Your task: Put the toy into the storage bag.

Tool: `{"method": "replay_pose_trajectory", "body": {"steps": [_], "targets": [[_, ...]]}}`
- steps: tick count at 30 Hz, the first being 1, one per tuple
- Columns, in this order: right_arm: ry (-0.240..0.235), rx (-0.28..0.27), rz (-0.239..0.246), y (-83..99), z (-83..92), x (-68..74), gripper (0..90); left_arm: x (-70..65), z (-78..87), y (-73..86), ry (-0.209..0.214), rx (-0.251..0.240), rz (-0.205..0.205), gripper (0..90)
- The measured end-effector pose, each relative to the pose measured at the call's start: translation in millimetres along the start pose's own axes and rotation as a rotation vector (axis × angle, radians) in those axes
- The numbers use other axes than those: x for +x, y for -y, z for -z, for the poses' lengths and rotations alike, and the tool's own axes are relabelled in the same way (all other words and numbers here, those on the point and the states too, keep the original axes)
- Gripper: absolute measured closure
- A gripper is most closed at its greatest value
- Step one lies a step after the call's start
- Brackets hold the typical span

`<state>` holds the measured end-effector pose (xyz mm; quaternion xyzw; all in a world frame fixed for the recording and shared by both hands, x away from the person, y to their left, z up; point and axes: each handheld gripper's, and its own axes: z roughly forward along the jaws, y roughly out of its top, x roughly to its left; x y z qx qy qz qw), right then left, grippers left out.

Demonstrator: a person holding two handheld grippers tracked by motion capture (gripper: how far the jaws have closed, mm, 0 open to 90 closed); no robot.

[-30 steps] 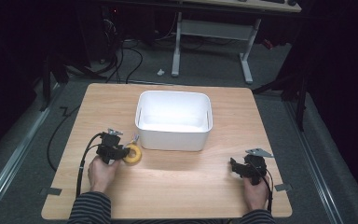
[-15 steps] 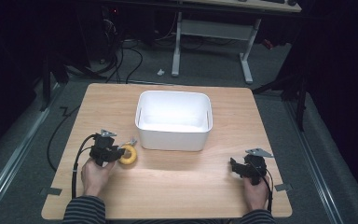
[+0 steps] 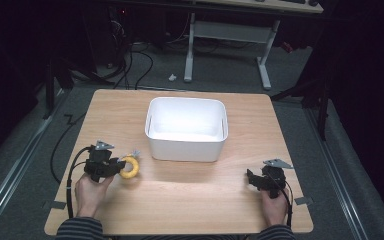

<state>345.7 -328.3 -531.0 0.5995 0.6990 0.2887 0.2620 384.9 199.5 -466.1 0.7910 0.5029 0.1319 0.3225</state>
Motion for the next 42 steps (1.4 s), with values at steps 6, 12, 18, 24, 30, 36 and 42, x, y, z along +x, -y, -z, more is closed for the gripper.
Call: {"method": "replay_pose_trajectory", "body": {"steps": [6, 12, 18, 24, 30, 36, 42], "targets": [[-0.001, 0.001, 0.006, 0.0, 0.1, -0.1, 22.9, -0.4, 15.3, -3.1, -0.013, -0.019, -0.007, 67.8], [0.001, 0.002, 0.005, 0.0, 0.0, -0.2, 22.4, 1.3, 24.9, -7.9, 0.014, -0.025, 0.003, 67.8], [0.001, 0.003, -0.001, 0.0, 0.1, 0.1, 22.2, 4.2, 32.1, -13.4, 0.056, -0.033, 0.029, 67.8], [0.001, 0.003, -0.001, 0.0, 0.2, 0.1, 22.2, 5.0, 46.0, -25.9, 0.097, -0.070, 0.048, 67.8], [0.002, 0.003, -0.001, 0.0, 0.1, 0.1, 22.1, 4.3, 57.2, -41.2, 0.120, -0.089, 0.046, 67.8], [0.002, 0.003, -0.001, 0.0, 0.2, 0.1, 22.2, 3.6, 63.4, -57.1, 0.137, -0.095, 0.045, 67.8], [0.002, 0.002, 0.003, 0.1, 0.1, -0.1, 22.2, 1.1, 66.1, -72.4, 0.142, -0.108, 0.042, 67.8]]}}
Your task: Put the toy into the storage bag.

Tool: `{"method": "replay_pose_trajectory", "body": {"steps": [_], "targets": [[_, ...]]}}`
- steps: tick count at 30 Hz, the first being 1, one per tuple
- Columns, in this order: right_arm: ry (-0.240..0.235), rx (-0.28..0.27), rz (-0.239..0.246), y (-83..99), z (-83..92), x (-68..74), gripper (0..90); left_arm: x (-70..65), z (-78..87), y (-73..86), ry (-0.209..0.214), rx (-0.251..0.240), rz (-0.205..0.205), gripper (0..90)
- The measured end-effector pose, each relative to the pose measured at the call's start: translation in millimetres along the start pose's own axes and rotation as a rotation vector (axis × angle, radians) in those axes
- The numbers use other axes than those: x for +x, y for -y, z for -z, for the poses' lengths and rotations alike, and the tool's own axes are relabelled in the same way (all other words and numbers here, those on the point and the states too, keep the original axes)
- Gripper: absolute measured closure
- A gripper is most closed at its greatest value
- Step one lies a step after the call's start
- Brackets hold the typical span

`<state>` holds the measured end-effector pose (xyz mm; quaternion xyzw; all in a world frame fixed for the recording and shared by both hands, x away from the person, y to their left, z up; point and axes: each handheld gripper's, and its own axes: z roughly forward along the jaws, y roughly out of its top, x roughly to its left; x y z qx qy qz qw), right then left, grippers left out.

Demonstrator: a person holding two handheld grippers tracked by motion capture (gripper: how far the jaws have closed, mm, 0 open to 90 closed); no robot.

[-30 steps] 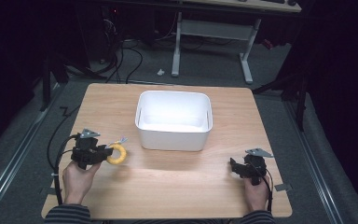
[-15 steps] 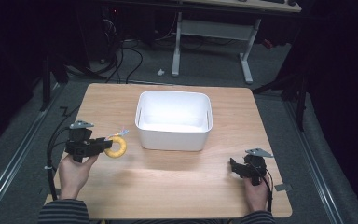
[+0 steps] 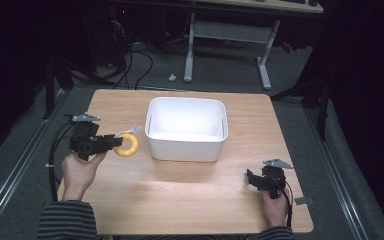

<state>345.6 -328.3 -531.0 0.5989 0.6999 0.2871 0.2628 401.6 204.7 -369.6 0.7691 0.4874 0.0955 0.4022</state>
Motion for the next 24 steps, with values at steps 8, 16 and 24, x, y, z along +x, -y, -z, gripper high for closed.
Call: {"method": "replay_pose_trajectory", "body": {"steps": [8, 16, 24], "targets": [[0.000, 0.001, -0.001, 0.1, 0.1, 0.5, 22.4, -12.4, 1.7, -28.6, 0.016, -0.023, -0.024, 67.8], [0.001, 0.000, -0.001, 0.1, 0.1, 0.5, 22.4, -25.5, -6.5, -51.3, 0.035, -0.016, -0.046, 67.7], [0.000, 0.000, 0.000, 0.1, 0.0, 0.4, 22.4, -40.7, -23.8, -67.0, 0.043, 0.006, -0.072, 67.7]]}}
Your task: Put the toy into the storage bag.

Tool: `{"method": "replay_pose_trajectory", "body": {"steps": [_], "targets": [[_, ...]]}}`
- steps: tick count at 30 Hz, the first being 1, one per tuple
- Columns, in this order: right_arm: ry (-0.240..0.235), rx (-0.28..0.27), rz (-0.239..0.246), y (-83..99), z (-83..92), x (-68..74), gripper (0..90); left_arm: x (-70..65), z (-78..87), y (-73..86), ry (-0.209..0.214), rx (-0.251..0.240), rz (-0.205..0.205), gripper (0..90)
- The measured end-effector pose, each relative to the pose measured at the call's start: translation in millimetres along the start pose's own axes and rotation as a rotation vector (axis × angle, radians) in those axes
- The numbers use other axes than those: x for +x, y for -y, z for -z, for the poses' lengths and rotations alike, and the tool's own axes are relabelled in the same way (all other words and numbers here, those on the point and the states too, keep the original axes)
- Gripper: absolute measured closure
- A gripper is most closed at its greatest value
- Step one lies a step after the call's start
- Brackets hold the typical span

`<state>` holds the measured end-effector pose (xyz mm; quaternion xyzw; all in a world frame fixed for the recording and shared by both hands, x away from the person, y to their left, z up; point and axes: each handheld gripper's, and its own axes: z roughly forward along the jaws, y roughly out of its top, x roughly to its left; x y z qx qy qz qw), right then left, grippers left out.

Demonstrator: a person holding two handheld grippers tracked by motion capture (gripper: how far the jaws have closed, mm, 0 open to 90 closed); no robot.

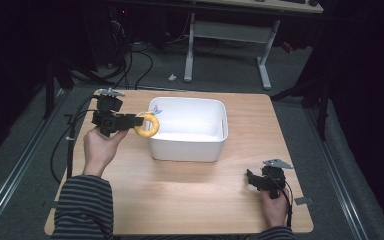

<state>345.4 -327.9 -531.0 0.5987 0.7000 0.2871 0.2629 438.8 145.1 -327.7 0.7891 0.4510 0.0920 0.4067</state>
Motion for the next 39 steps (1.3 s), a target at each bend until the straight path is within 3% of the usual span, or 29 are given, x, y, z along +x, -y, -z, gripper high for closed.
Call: {"method": "replay_pose_trajectory", "body": {"steps": [13, 19, 29, 39], "targets": [[0.000, 0.000, -0.001, 0.0, 0.0, 0.0, 22.4, -14.3, -22.3, -17.5, 0.018, 0.009, -0.015, 67.7], [0.000, 0.000, 0.000, 0.0, 0.0, 0.0, 22.4, -19.2, -38.8, -24.2, 0.004, 0.030, -0.033, 67.7], [-0.003, 0.001, -0.002, -0.2, 0.0, 0.4, 22.4, -24.6, -59.9, -30.1, -0.004, 0.040, -0.052, 67.6], [-0.010, 0.000, 0.008, -0.6, -0.5, 1.1, 22.4, -34.5, -84.9, -27.7, -0.010, 0.083, -0.070, 67.6]]}}
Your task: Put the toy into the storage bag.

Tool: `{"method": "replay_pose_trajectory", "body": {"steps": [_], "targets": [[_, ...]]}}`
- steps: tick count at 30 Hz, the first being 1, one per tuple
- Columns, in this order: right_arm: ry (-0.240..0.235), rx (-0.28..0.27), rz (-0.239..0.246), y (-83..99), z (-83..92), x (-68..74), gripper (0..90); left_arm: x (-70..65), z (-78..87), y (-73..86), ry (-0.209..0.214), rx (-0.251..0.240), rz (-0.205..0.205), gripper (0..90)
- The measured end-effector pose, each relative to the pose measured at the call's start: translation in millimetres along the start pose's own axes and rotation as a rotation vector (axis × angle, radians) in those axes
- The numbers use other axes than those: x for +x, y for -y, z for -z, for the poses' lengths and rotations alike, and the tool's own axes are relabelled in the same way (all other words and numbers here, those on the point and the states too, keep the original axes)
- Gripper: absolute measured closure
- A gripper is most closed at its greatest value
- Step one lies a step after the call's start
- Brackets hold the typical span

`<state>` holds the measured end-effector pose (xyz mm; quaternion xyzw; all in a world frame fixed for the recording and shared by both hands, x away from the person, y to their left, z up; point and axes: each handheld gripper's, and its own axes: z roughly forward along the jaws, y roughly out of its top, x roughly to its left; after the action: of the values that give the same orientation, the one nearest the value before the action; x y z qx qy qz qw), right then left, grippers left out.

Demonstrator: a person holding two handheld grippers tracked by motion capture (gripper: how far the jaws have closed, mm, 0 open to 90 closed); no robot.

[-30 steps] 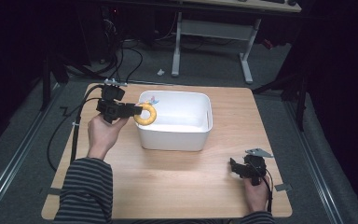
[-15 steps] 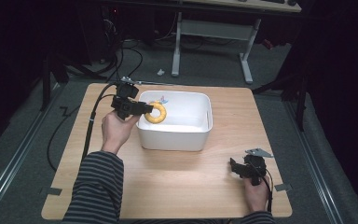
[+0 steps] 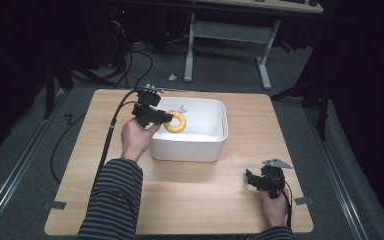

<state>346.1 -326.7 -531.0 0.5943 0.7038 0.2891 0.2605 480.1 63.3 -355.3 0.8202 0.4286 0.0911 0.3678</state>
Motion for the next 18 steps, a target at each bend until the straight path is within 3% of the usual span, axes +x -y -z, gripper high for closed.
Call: {"method": "replay_pose_trajectory", "body": {"steps": [18], "targets": [[0.000, 0.001, 0.000, 0.1, 0.2, 0.2, 22.4, -5.6, -23.1, 5.7, -0.024, 0.039, 0.001, 67.4]]}}
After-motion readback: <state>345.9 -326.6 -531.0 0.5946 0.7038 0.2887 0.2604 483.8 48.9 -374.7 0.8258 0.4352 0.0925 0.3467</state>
